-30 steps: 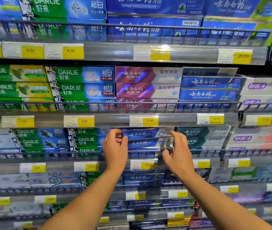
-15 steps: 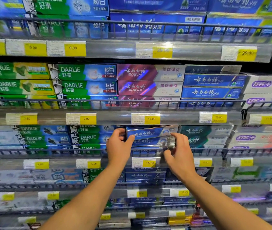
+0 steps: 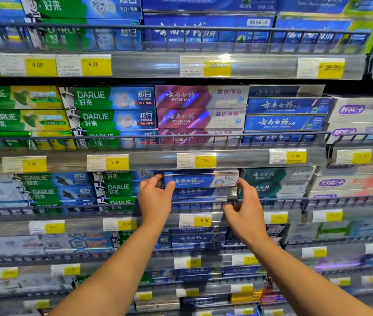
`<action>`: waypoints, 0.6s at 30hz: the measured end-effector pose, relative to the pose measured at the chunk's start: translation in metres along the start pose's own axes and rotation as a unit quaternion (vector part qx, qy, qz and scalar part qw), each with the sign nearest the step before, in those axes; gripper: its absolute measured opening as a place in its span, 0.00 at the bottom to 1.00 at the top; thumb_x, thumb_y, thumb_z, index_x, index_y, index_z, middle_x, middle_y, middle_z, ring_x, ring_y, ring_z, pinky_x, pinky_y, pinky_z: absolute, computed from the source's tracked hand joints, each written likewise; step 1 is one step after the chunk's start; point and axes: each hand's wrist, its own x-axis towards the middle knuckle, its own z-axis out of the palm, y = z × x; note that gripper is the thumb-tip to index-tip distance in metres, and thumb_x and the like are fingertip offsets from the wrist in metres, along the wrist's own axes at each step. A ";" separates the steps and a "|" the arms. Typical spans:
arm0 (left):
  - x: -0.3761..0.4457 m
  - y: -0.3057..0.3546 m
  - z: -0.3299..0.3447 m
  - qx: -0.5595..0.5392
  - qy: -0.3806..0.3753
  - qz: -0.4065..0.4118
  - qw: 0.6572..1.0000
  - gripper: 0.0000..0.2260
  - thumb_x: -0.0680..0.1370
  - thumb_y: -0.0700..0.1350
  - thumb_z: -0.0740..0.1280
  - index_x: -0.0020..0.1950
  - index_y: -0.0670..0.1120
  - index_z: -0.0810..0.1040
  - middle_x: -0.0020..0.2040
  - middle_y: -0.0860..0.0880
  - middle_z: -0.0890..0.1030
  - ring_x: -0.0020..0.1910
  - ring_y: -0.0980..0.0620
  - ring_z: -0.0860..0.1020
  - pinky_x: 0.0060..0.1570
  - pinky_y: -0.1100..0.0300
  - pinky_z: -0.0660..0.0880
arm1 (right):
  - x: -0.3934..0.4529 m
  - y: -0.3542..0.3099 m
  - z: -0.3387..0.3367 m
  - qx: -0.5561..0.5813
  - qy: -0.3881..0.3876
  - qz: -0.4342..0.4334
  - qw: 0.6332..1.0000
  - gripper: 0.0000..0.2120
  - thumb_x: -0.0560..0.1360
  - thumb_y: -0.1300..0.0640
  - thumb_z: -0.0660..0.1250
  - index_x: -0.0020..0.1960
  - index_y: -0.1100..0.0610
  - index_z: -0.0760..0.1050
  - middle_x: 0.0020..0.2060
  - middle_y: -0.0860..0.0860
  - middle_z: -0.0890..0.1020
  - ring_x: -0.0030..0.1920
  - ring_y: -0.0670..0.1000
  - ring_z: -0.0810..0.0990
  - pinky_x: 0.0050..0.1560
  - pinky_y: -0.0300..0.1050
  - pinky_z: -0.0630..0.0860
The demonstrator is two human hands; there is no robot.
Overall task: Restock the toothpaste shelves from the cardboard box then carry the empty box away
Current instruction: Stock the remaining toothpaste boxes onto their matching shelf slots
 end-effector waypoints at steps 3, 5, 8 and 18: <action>-0.002 0.004 0.005 0.010 -0.006 0.003 1.000 0.16 0.77 0.46 0.70 0.62 0.42 0.78 0.48 0.50 0.75 0.47 0.49 0.75 0.54 0.53 0.74 | -0.001 0.000 -0.002 -0.008 0.006 0.005 1.000 0.33 0.73 0.59 0.66 0.76 0.51 0.58 0.63 0.46 0.67 0.50 0.50 0.77 0.51 0.46 0.74; -0.005 0.005 0.005 0.005 -0.009 0.003 1.000 0.15 0.78 0.46 0.68 0.63 0.42 0.78 0.46 0.53 0.76 0.46 0.51 0.75 0.53 0.53 0.75 | 0.000 -0.002 -0.003 -0.008 0.010 0.011 1.000 0.34 0.73 0.60 0.66 0.76 0.52 0.57 0.62 0.44 0.66 0.53 0.48 0.74 0.53 0.45 0.72; -0.009 0.005 0.002 -0.030 -0.023 -0.013 0.999 0.17 0.79 0.45 0.68 0.67 0.43 0.76 0.43 0.58 0.77 0.42 0.58 0.76 0.48 0.58 0.74 | 0.000 -0.006 -0.003 0.002 0.011 0.011 1.000 0.35 0.73 0.60 0.66 0.77 0.51 0.57 0.63 0.46 0.67 0.51 0.45 0.73 0.53 0.43 0.70; -0.023 0.000 -0.001 -0.010 -0.089 -0.007 0.996 0.24 0.78 0.50 0.67 0.74 0.51 0.68 0.53 0.50 0.80 0.51 0.53 0.78 0.49 0.58 0.71 | -0.003 -0.011 -0.005 0.049 0.020 0.018 0.998 0.35 0.72 0.62 0.67 0.75 0.49 0.57 0.66 0.48 0.66 0.48 0.38 0.74 0.51 0.42 0.69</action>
